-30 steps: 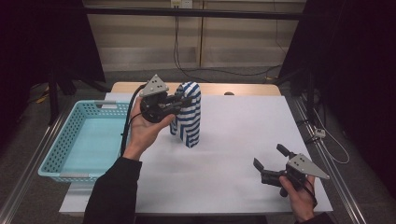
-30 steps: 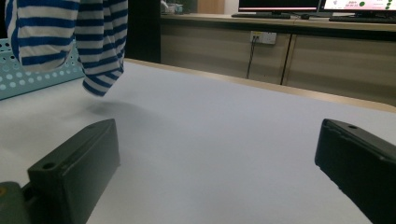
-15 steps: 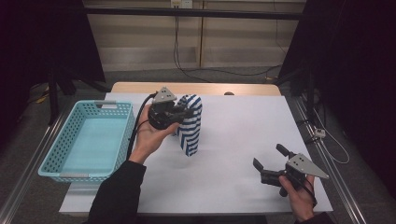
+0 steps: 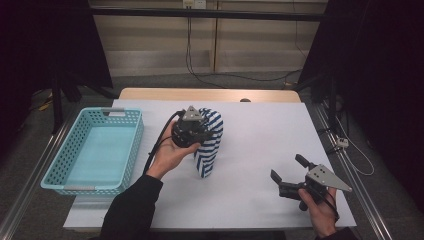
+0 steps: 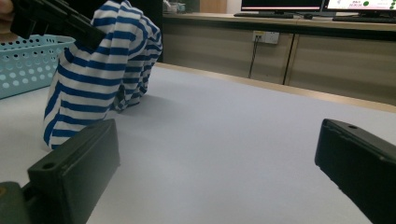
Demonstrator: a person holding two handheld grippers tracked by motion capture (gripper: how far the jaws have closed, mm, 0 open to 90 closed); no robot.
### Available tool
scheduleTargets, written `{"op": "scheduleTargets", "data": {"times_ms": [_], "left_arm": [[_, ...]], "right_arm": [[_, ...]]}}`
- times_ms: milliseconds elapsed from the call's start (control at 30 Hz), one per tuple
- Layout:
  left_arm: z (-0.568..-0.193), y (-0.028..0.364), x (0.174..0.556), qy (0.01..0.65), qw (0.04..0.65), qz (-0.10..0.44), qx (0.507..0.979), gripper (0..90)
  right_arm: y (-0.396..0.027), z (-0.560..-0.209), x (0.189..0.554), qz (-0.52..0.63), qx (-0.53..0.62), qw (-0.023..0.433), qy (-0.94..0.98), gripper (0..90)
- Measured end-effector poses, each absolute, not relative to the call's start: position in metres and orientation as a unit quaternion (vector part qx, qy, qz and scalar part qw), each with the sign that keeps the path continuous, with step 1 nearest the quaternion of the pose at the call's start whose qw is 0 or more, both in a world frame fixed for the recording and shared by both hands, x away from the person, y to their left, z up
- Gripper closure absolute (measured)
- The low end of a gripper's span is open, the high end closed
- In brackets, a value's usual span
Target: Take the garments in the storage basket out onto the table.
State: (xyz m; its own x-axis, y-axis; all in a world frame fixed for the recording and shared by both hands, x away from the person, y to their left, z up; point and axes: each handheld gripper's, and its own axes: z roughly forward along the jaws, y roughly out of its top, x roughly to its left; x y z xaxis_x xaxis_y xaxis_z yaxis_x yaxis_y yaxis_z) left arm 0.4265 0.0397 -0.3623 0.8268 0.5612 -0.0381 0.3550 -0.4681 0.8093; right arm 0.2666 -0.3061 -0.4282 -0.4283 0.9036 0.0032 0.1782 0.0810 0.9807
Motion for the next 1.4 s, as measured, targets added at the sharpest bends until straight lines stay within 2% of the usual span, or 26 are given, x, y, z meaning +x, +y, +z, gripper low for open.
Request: {"op": "scheduleTargets", "data": {"times_ms": [233, 700, 933, 1400], "left_arm": [[-0.372, 0.036, 0.427, 0.27, 0.428, 0.111, 0.855, 76.6], [-0.414, 0.02, 0.434, 0.272, 0.377, 0.082, 0.882, 76.4], [-0.419, 0.01, 0.429, 0.251, 0.369, 0.07, 0.892, 76.2], [-0.438, 0.002, 0.429, 0.256, 0.35, 0.06, 0.899, 75.0]], "right_arm": [[-0.307, -0.428, 0.266, 0.538, 0.414, 0.339, 0.651, 0.0], [-0.307, -0.428, 0.265, 0.539, 0.414, 0.337, 0.652, 0.0], [-0.307, -0.428, 0.265, 0.538, 0.415, 0.338, 0.651, 0.0], [-0.305, -0.429, 0.266, 0.538, 0.409, 0.334, 0.657, 0.0]]}}
